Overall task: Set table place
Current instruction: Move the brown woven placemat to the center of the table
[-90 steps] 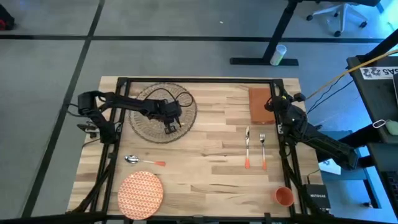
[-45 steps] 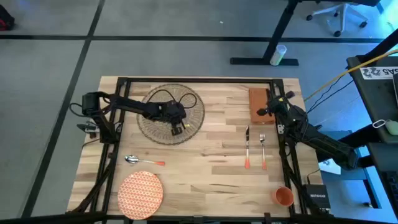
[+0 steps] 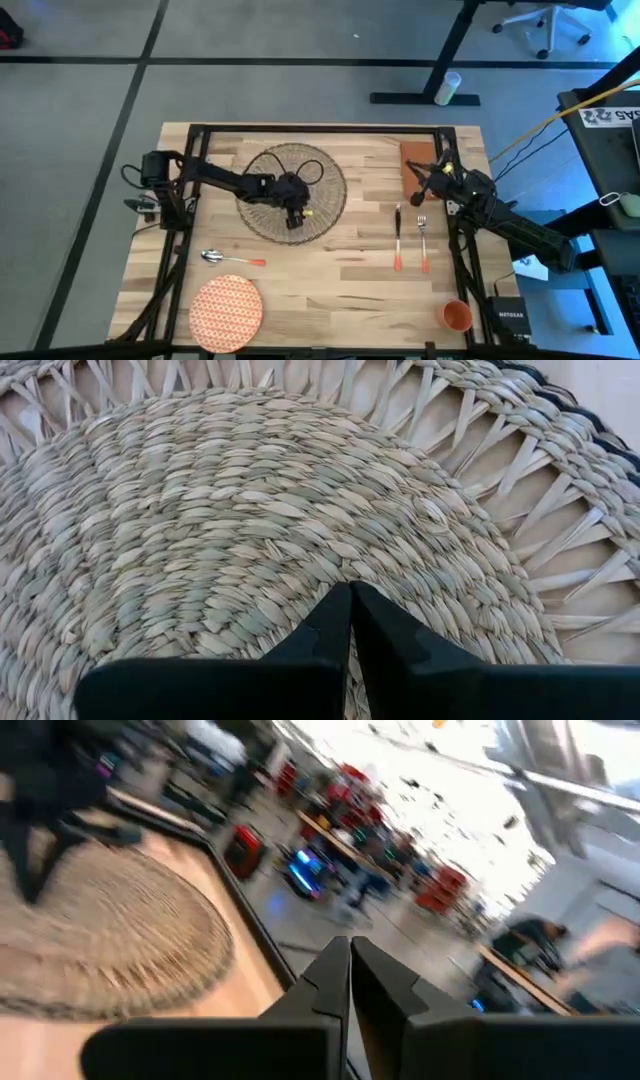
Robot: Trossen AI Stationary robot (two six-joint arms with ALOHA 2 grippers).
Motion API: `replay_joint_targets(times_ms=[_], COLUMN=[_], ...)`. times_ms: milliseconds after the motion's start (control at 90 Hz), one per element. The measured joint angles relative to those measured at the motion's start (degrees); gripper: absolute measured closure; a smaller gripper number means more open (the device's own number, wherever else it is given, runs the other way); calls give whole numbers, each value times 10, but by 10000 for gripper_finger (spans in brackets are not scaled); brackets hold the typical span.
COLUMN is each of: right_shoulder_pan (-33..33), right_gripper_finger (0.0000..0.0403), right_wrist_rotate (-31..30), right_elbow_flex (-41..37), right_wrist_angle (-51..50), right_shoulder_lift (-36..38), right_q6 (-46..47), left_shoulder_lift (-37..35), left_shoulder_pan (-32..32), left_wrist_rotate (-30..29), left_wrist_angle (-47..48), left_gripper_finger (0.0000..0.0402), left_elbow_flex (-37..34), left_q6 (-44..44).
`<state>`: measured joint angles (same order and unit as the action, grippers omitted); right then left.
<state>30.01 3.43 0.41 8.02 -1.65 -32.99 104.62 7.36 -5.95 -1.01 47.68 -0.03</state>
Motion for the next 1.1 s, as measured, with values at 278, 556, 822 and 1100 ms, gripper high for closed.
replay_joint_targets(times_ms=[278,556,822,1100], right_shoulder_pan=[0,0,0,0], right_gripper_finger=[402,402,402,402], right_wrist_rotate=[68,100,104,127], right_elbow_flex=[0,1,64,146], right_wrist_angle=[123,67,-53,-130], right_shoulder_lift=[0,0,-33,-152], right_q6=[126,226,217,175], left_shoulder_lift=[1,3,-3,-32], left_shoulder_pan=[-19,-31,-34,-35], left_wrist_rotate=[17,39,38,34], left_wrist_angle=[-4,20,136,186], left_gripper_finger=[402,402,402,402], left_elbow_flex=[16,54,113,138], left_q6=[-32,-46,-57,-42])
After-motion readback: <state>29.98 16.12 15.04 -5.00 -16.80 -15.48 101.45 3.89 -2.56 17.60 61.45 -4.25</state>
